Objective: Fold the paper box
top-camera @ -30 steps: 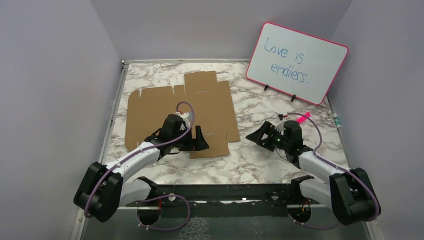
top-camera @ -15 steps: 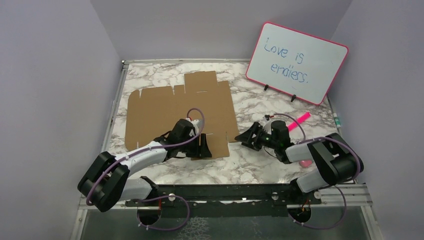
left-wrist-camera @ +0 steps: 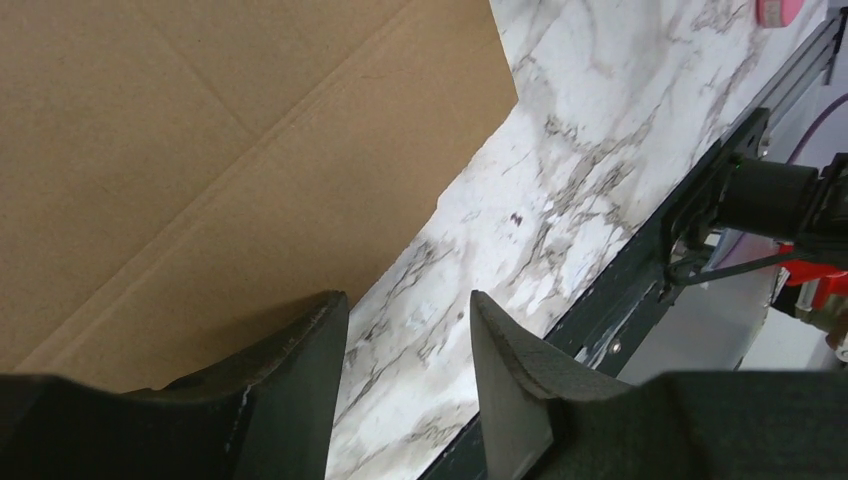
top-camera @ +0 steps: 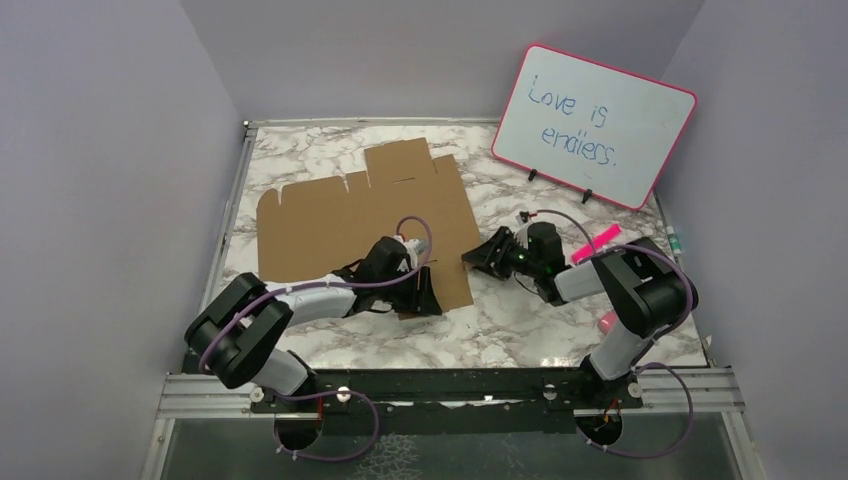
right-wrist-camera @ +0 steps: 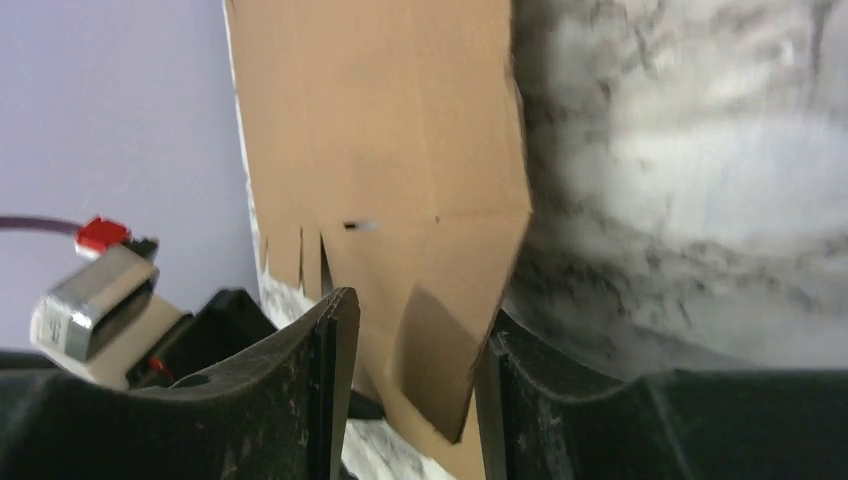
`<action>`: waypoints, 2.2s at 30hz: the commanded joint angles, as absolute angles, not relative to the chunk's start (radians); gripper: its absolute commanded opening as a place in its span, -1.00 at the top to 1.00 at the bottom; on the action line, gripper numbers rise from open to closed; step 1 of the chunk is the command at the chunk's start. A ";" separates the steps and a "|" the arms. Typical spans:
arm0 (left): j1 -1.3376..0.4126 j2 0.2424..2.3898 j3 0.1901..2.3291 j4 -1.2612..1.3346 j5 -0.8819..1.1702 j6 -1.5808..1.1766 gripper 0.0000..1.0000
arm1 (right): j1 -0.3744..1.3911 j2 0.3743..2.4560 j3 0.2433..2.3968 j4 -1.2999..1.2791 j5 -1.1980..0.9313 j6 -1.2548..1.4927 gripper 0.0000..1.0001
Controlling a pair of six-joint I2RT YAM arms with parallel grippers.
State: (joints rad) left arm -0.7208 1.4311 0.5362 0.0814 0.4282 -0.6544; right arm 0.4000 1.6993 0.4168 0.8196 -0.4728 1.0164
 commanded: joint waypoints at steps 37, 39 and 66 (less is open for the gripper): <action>-0.236 1.369 0.971 -0.494 0.125 -0.153 -0.98 | 0.238 1.550 0.569 0.463 -0.432 0.834 -0.45; -0.236 1.366 0.954 -0.470 0.103 -0.142 -0.98 | 0.243 1.554 0.523 0.543 -0.464 0.899 -0.44; -0.237 1.251 0.874 -0.384 0.119 -0.129 -0.98 | 0.384 1.948 0.550 1.145 -0.443 1.194 0.83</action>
State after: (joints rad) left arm -0.2375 1.2934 0.8848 -0.4118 0.1043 -0.1509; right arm 0.4332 1.9324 0.5125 1.0126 -0.3889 1.2179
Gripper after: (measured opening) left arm 0.987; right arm 0.138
